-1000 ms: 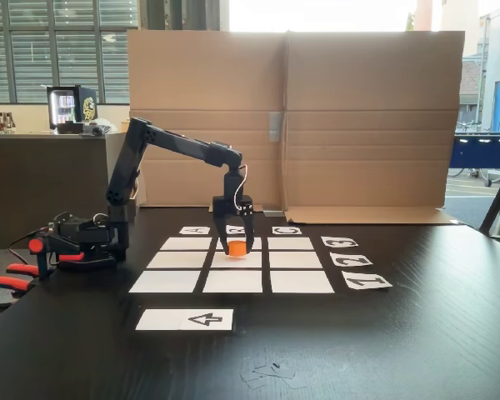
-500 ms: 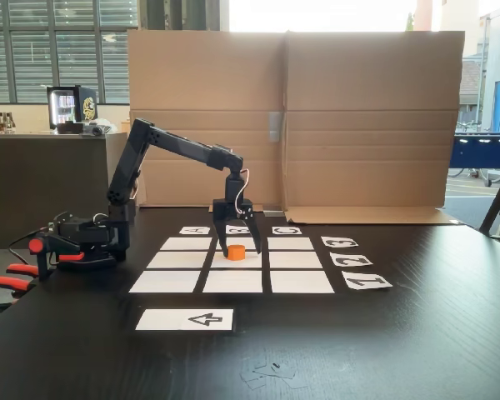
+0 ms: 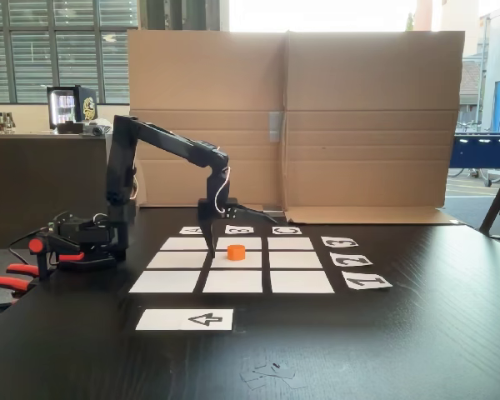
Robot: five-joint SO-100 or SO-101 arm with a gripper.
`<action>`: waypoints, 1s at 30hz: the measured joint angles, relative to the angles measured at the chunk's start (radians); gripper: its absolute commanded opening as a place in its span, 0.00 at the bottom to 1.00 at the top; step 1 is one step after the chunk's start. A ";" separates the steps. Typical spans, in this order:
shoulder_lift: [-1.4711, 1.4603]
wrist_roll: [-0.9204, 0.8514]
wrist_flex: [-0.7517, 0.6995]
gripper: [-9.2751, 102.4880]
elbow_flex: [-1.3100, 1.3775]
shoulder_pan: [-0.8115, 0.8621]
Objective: Pick up the round, orange token and place it in the grid on square B2.
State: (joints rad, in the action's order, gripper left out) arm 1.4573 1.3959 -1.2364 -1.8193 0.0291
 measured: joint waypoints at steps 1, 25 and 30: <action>0.041 0.000 0.026 0.84 -0.037 0.020; 1.313 0.087 0.716 0.08 -0.848 1.273; 1.598 0.100 0.615 0.08 -1.069 1.493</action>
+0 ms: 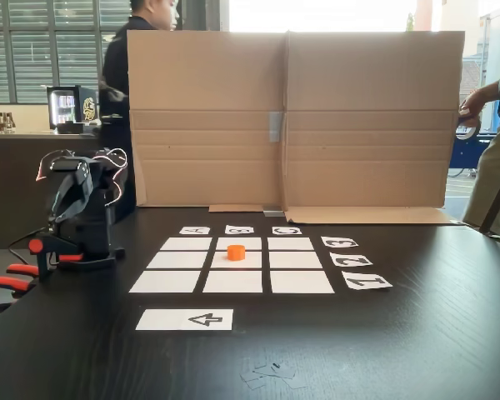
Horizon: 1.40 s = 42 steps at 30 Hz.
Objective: Pick up the round, orange token and place it in the grid on square B2.
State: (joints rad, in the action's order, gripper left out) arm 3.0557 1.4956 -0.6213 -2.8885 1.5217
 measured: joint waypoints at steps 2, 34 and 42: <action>0.095 -0.002 -0.072 0.08 -0.046 0.044; 0.264 -0.029 -0.282 0.08 -0.110 0.173; 0.264 -0.029 -0.282 0.08 -0.110 0.173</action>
